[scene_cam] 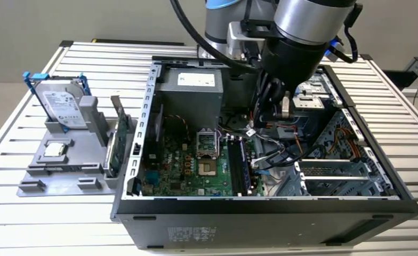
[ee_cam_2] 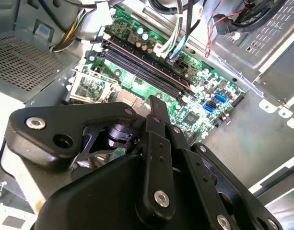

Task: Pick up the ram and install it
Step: 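Press down the ram until it locks into place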

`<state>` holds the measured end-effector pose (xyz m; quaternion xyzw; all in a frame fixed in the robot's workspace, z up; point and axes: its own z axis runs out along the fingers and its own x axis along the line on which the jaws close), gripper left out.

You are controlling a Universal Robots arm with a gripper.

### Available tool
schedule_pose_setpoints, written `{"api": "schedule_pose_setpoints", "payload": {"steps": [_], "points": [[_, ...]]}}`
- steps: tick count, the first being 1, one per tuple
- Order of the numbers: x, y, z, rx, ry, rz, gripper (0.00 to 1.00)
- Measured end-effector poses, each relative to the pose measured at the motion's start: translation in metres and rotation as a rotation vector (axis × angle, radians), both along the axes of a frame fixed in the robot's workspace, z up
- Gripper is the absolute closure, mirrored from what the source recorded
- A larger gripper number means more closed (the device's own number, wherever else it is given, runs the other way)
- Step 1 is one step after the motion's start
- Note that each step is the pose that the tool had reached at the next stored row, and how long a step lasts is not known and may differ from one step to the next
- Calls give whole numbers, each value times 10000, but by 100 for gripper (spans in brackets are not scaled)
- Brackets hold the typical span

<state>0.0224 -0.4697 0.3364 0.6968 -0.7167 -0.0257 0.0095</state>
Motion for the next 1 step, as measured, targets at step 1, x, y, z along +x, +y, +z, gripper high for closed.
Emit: {"api": "schedule_pose_setpoints", "payload": {"steps": [1], "points": [[0,0,0,0,0,0,100]]}}
